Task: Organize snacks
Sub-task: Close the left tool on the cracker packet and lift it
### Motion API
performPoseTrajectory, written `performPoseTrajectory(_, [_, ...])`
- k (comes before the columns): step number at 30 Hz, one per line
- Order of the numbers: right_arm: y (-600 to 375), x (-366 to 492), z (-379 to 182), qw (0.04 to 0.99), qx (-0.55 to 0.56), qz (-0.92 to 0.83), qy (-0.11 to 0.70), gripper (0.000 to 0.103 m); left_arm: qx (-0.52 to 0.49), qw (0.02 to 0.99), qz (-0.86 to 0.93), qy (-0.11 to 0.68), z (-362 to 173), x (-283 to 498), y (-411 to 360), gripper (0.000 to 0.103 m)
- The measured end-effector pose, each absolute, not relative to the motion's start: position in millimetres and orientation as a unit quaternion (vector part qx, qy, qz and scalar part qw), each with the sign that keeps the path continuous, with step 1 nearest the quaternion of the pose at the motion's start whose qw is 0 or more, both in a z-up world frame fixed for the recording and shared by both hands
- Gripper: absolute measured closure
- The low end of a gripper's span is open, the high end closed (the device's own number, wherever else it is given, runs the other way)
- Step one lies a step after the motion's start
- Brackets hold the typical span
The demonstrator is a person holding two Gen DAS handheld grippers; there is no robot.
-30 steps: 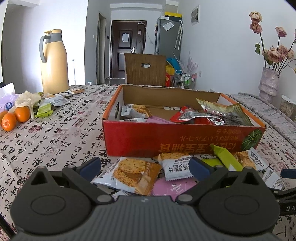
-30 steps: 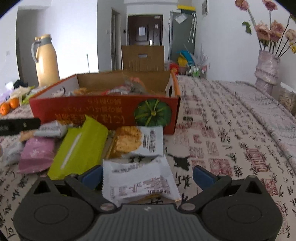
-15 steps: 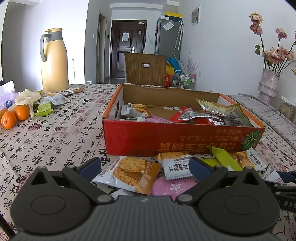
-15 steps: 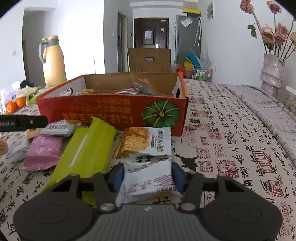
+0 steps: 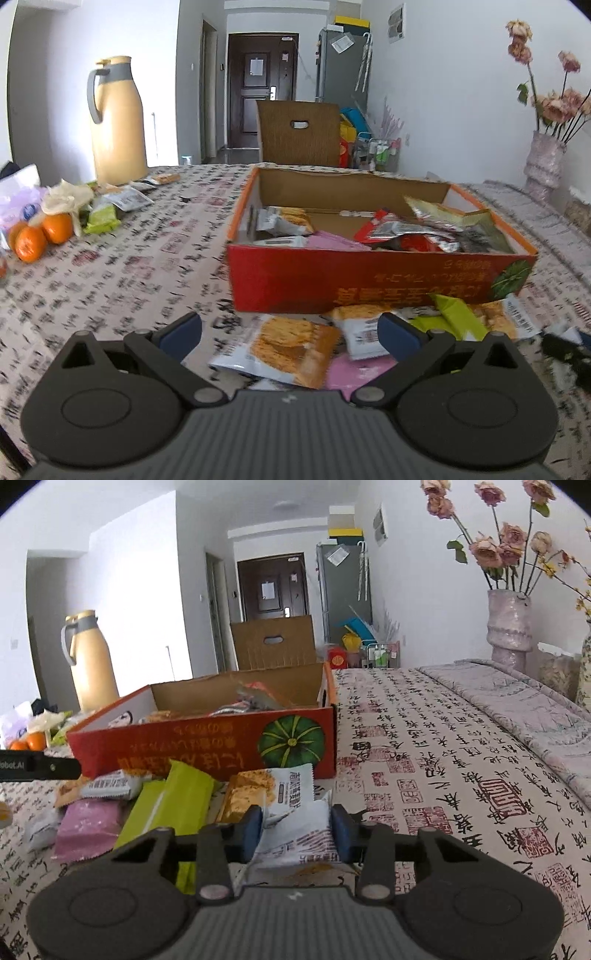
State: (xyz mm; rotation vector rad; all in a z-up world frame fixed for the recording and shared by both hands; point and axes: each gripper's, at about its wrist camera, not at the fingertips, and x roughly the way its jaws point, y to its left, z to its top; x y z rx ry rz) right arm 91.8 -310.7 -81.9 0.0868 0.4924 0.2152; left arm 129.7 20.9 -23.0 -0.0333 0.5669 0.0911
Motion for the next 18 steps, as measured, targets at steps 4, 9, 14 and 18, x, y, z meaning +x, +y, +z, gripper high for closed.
performPoseTrajectory(4, [-313, 90, -82, 0.964, 0.051, 0.108, 0.239, 0.063, 0.011, 0.954, 0.058, 0.292, -21, 138, 29, 0.000])
performPoseTrajectory(9, [-314, 88, -82, 0.964, 0.055, 0.109, 0.234, 0.063, 0.028, 0.942, 0.043, 0.330, -26, 155, 36, 0.000])
performPoseTrajectory(14, [-314, 88, -82, 0.965, 0.057, 0.111, 0.232, 0.063, 0.042, 0.933, 0.017, 0.356, -38, 165, 29, 0.000])
performPoseTrajectory(18, [-315, 87, -83, 0.965, 0.057, 0.112, 0.232, 0.063, 0.031, 0.930, 0.011, 0.365, -43, 171, 29, 0.008])
